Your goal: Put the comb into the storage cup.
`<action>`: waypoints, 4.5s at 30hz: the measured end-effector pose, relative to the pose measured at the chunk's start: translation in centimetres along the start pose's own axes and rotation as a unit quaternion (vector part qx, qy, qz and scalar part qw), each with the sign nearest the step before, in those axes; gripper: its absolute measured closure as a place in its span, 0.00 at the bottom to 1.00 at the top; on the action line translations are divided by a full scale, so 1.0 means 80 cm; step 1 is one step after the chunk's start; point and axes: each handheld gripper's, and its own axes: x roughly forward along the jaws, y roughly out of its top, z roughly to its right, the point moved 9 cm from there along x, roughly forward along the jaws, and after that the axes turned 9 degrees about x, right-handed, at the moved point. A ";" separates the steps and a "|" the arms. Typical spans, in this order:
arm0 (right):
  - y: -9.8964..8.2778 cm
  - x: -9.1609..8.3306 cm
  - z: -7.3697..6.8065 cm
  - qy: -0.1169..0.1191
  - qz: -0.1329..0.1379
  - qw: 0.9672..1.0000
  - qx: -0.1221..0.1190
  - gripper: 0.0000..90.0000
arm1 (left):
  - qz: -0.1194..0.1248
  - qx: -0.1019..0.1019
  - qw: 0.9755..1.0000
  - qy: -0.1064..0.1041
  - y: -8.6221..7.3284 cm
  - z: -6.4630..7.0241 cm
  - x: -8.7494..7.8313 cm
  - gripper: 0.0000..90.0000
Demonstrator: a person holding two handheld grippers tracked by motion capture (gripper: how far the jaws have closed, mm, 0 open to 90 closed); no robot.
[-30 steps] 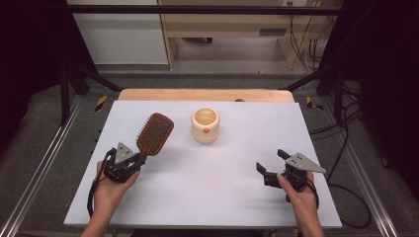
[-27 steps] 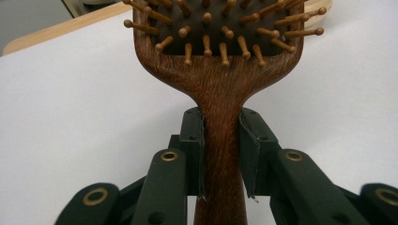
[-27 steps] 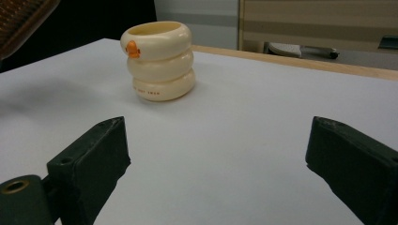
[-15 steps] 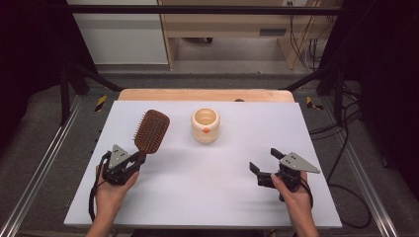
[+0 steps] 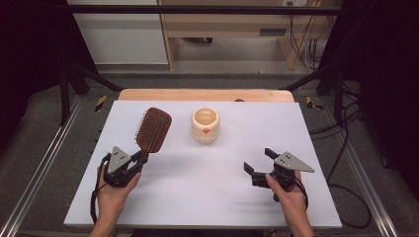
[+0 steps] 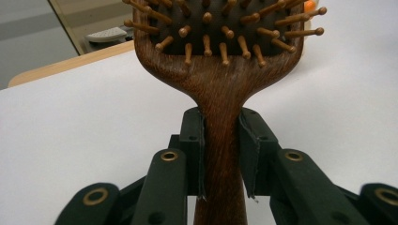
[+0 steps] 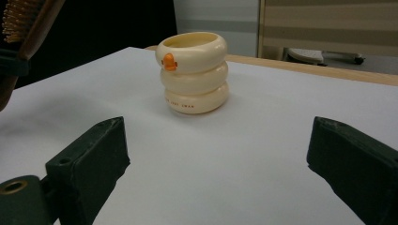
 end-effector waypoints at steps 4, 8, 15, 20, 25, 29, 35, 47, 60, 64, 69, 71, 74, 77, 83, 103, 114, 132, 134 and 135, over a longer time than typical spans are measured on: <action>-0.001 0.003 -0.006 0.004 -0.004 1.000 0.003 0.06 | 0.005 -0.001 1.000 -0.006 0.002 0.005 0.001 0.81; 0.000 0.009 -0.022 0.021 -0.007 1.000 0.008 0.05 | 0.013 0.003 1.000 -0.014 0.008 0.014 0.001 0.81; 0.003 0.027 -0.061 0.043 -0.018 0.999 0.013 0.05 | 0.020 0.011 0.999 -0.027 0.014 0.029 0.003 0.81; 0.008 0.041 -0.093 0.067 -0.028 0.997 0.016 0.06 | 0.024 0.017 0.999 -0.035 0.017 0.037 0.004 0.81; 0.021 0.057 -0.120 0.089 -0.027 0.995 0.029 0.07 | 0.028 0.018 0.999 -0.041 0.019 0.043 0.005 0.81; 0.033 0.072 -0.135 0.097 -0.024 0.994 0.040 0.07 | 0.030 0.020 0.998 -0.043 0.020 0.046 0.005 0.81; 0.050 0.092 -0.157 0.104 -0.027 0.993 0.039 0.07 | 0.036 0.024 0.998 -0.048 0.023 0.051 0.005 0.81; 0.070 0.117 -0.173 0.106 -0.021 0.992 0.063 0.06 | 0.053 0.025 0.997 -0.055 0.030 0.056 0.001 0.81; 0.080 0.139 -0.187 0.133 -0.026 0.986 0.098 0.09 | 0.060 0.029 0.996 -0.057 0.032 0.061 0.000 0.81; 0.081 0.142 -0.197 0.149 -0.029 0.983 0.107 0.10 | 0.050 0.013 0.997 -0.054 0.026 0.056 0.004 0.81; 0.083 0.148 -0.209 0.161 -0.032 0.981 0.105 0.14 | 0.059 0.023 0.996 -0.057 0.028 0.059 0.003 0.81; 0.084 0.152 -0.212 0.163 -0.034 0.980 0.108 0.15 | 0.061 0.030 0.996 -0.057 0.031 0.062 0.003 0.81; 0.087 0.154 -0.217 0.169 -0.032 0.979 0.112 0.18 | 0.062 0.035 0.996 -0.059 0.031 0.065 0.003 0.81; 0.092 0.156 -0.225 0.180 -0.029 0.976 0.117 0.25 | 0.066 0.038 0.995 -0.062 0.032 0.069 0.003 0.81; 0.094 0.161 -0.227 0.187 -0.024 0.973 0.135 0.36 | 0.069 0.035 0.995 -0.064 0.032 0.069 0.003 0.81; 0.111 0.159 -0.232 0.196 -0.009 0.970 0.143 0.58 | 0.090 -0.004 0.993 -0.072 0.030 0.062 0.004 0.63; 0.146 0.153 -0.182 0.141 0.025 0.980 0.137 0.58 | 0.123 -0.061 0.990 -0.006 0.030 0.014 -0.019 0.26; 0.214 0.167 -0.139 0.107 0.058 0.979 0.162 0.58 | 0.126 -0.089 0.986 0.062 -0.008 -0.032 -0.053 0.04; 0.222 0.169 -0.136 0.104 0.060 0.979 0.163 0.58 | 0.128 -0.091 0.986 0.064 -0.008 -0.033 -0.052 0.04; 0.225 0.169 -0.135 0.104 0.063 0.979 0.165 0.58 | 0.128 -0.090 0.986 0.065 -0.009 -0.034 -0.052 0.04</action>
